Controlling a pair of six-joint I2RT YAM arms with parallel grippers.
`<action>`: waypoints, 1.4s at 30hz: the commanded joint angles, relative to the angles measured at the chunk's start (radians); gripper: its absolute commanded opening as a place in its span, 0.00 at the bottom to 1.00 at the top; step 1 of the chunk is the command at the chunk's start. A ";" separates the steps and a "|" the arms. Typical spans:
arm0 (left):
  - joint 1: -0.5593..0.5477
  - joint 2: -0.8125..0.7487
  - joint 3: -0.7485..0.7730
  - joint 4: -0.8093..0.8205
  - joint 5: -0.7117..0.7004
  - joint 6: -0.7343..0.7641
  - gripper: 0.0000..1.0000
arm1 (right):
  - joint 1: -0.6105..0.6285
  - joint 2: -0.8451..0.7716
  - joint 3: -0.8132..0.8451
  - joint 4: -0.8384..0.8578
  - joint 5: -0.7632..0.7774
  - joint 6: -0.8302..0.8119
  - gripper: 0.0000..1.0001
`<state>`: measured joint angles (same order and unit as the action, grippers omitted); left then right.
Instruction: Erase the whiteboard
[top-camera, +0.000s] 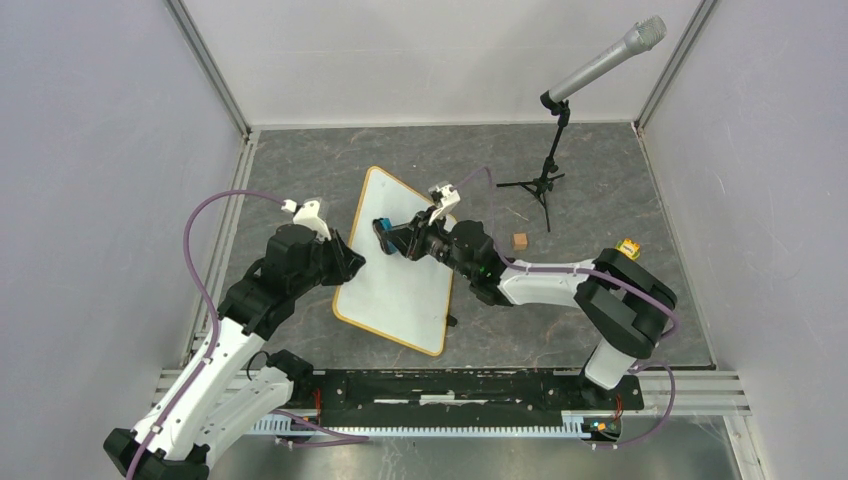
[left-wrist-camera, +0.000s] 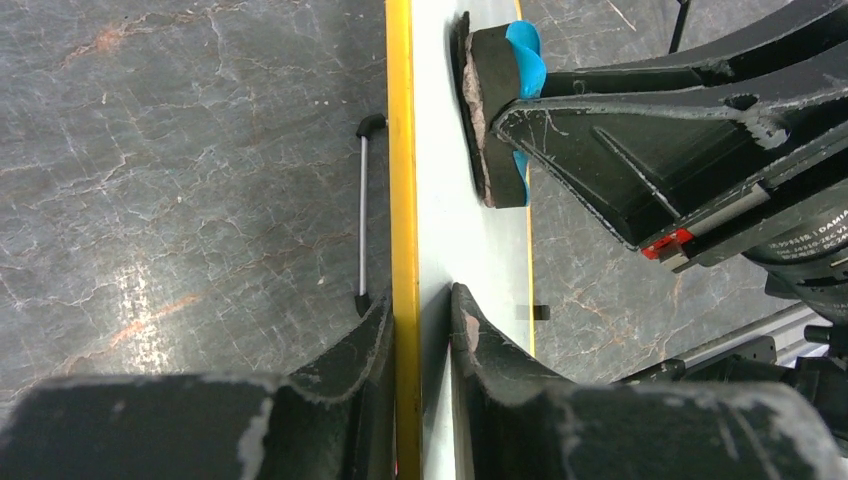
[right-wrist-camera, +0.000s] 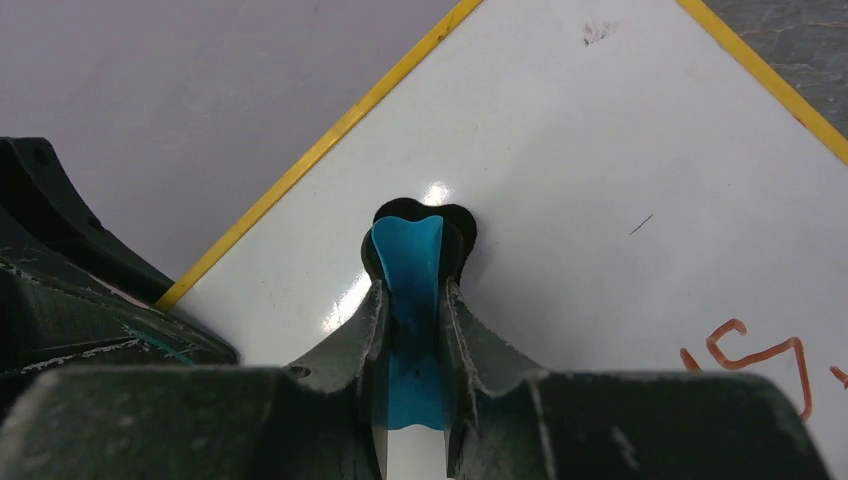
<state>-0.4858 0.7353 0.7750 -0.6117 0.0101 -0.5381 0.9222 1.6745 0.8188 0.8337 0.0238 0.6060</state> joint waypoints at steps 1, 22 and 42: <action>-0.031 0.017 -0.019 -0.083 0.079 0.021 0.02 | -0.035 0.066 0.001 -0.023 -0.053 0.020 0.00; -0.031 0.020 -0.015 -0.085 0.076 0.022 0.02 | -0.050 0.031 -0.026 -0.093 -0.052 -0.036 0.01; -0.033 0.016 -0.012 -0.091 0.076 0.027 0.02 | -0.275 0.167 -0.199 0.009 -0.045 0.000 0.00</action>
<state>-0.4904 0.7322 0.7734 -0.6201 0.0063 -0.5465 0.6754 1.7950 0.6838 0.9131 -0.0242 0.6086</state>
